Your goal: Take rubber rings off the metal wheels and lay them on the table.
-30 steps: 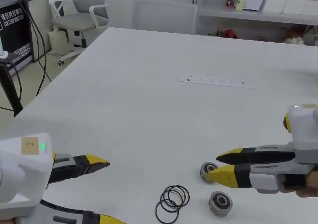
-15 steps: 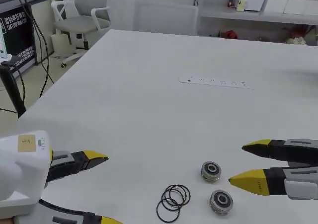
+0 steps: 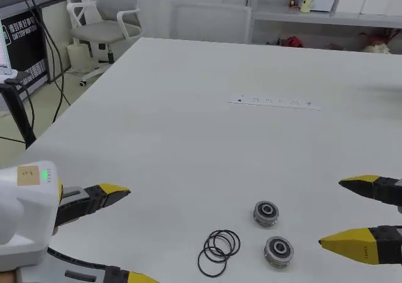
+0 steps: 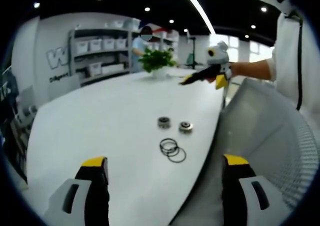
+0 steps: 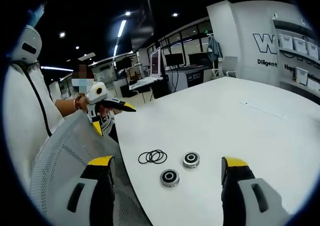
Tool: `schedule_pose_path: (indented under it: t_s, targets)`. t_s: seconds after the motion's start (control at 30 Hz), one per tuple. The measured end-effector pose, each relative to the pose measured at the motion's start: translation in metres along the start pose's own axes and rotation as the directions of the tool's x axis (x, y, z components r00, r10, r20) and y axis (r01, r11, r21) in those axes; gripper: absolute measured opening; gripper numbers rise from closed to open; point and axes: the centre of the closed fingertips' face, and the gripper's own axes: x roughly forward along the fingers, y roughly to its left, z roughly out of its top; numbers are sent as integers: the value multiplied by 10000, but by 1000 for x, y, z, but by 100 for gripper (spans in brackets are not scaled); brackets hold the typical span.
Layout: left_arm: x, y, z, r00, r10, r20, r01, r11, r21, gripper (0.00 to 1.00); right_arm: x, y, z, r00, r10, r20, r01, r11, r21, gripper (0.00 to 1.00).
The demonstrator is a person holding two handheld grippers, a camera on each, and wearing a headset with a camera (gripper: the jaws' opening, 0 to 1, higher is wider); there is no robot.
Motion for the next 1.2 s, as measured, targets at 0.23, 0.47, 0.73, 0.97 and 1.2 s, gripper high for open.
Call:
schedule_pose_path:
  t_s: [0.23,0.47,0.73,0.97,1.2]
  targets:
    - [-1,9,4,9990,387,244,-376,9984,-428,96,-15,-11,-14,9994,-241,238,237,9996,166,96]
    - [4,7,-1,9994,339,118,-332,9982,-490,96,-20,-16,-44,9979,-510,-407,518,9984,210,99]
    - [8,9,-5,9994,358,35,-355,9976,-592,95,-20,-14,-63,9967,-568,-579,600,9966,559,99]
    - [12,7,-8,9994,328,-84,-333,9976,-605,95,-19,-9,-82,9950,-517,-852,585,9951,793,99]
    - [14,5,-9,9994,337,-106,-344,9973,-647,94,-16,-4,-93,9933,-420,-1081,524,9940,956,98]
